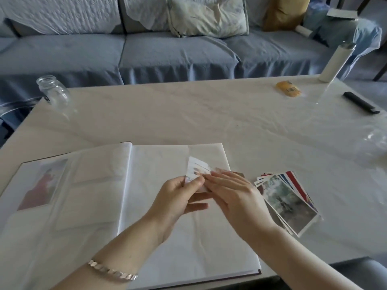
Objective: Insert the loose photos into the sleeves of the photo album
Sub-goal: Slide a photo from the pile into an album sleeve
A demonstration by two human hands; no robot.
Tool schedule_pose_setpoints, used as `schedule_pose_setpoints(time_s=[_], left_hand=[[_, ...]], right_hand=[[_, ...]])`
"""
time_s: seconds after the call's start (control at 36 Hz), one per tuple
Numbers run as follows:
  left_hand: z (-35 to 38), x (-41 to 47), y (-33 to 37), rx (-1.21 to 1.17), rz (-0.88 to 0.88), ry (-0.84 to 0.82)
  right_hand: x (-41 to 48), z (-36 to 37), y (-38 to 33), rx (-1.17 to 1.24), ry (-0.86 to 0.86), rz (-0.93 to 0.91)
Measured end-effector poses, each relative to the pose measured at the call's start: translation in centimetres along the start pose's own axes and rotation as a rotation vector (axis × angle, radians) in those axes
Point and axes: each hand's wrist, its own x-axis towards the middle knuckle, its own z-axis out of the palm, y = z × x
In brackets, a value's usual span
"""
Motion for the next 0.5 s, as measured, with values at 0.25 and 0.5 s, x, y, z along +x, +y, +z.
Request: schedule_pose_setpoints(time_s=[0.25,0.5], left_hand=[[-8.8,-1.4,0.5,0.408,0.248,0.188],[-17.4,-5.0,0.9,0.694,0.306,0.293]], right_hand=[[4.3,2.4,-4.9,0.387,-0.241,0.316],[6.9,5.9,-8.1,0.765,-0.502,0.634]])
